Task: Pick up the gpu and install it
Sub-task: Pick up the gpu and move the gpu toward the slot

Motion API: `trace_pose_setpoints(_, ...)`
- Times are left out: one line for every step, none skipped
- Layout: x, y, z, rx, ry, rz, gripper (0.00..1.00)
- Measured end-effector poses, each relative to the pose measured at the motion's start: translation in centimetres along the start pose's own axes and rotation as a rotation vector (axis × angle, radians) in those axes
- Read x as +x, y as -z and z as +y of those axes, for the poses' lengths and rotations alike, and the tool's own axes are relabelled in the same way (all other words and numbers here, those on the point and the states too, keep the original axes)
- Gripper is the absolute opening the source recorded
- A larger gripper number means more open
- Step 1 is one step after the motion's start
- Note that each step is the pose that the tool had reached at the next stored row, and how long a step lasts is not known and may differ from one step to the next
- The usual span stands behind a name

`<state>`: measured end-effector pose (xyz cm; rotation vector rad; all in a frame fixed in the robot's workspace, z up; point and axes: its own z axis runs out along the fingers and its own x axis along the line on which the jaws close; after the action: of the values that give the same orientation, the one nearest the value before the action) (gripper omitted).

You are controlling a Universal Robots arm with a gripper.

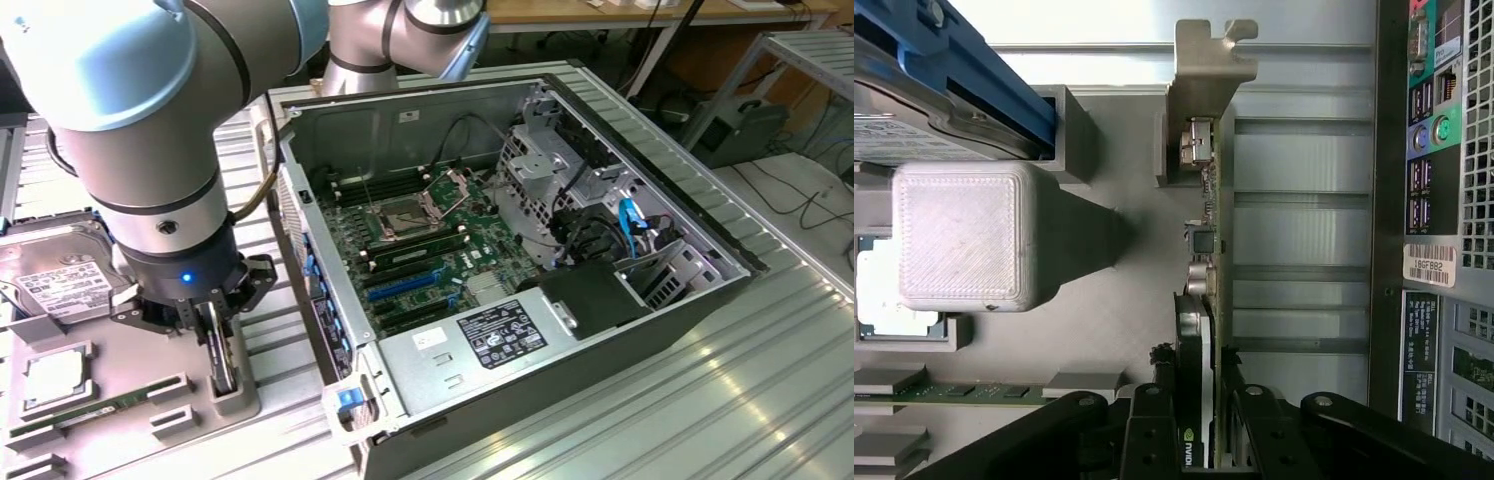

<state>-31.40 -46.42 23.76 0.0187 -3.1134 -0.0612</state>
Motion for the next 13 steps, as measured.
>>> trace_pose_setpoints(0.00, 0.00, 0.00, 0.0000, 0.000, 0.0000, 0.27)
trace_pose_setpoints(0.00, 0.00, 0.00, -0.0001, 0.000, -0.0001, 0.27)
trace_pose_setpoints(0.00, 0.00, 0.00, 0.0000, 0.000, 0.0000, 0.27)
trace_pose_setpoints(0.00, 0.00, 0.00, 0.0000, 0.000, 0.0000, 0.27)
trace_pose_setpoints(0.00, 0.00, 0.00, 0.0000, 0.000, 0.0000, 0.27)
trace_pose_setpoints(0.00, 0.00, 0.00, 0.0000, 0.000, 0.0000, 0.27)
trace_pose_setpoints(0.00, 0.01, 0.00, -0.0002, 0.000, -0.0002, 0.27)
trace_pose_setpoints(0.00, 0.03, 0.00, -0.0003, 0.000, -0.0004, 0.27)
trace_pose_setpoints(0.00, 0.11, 0.00, -0.0001, 0.000, -0.0001, 0.27)
trace_pose_setpoints(0.01, 0.23, 0.01, 0.0000, 0.000, -0.0001, 0.27)
trace_pose_setpoints(0.01, 0.40, 0.02, 0.0000, 0.000, 0.0000, 0.27)
trace_pose_setpoints(0.02, 0.64, 0.02, 0.0000, 0.000, -0.0001, 0.27)
trace_pose_setpoints(0.03, 0.95, 0.04, 0.0000, 0.000, 0.0000, 0.27)
